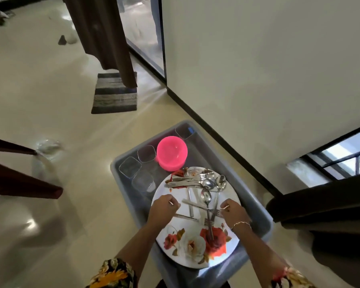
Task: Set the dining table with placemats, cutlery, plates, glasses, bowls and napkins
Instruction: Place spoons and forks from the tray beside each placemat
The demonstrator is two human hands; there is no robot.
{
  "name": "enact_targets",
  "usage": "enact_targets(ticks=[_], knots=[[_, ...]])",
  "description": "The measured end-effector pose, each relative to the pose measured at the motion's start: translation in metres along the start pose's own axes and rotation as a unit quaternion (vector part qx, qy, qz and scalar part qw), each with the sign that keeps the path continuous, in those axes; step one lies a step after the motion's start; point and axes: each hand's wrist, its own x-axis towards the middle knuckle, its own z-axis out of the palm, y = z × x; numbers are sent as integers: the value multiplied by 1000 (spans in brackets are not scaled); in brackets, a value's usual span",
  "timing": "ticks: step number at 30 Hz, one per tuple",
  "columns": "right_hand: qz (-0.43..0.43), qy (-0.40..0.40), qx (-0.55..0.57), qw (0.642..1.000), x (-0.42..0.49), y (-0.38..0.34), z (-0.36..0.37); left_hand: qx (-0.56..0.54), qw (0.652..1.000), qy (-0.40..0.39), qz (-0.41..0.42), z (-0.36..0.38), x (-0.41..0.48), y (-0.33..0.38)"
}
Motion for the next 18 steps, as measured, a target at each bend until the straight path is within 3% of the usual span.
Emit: enact_targets(ticks=[7,10,14,18], knots=[[27,62,-24,997,44,-2,23,24,1000,-10,-11,23,21,-8],[-52,105,-61,991,47,-4,37,34,999,7,-8,27,27,-6],[-241,113,-157,951,45,-7,49,58,998,20,19,30,31,-2],[-270,52,-247,929,36,5,49,113,992,1,63,34,33,-4]])
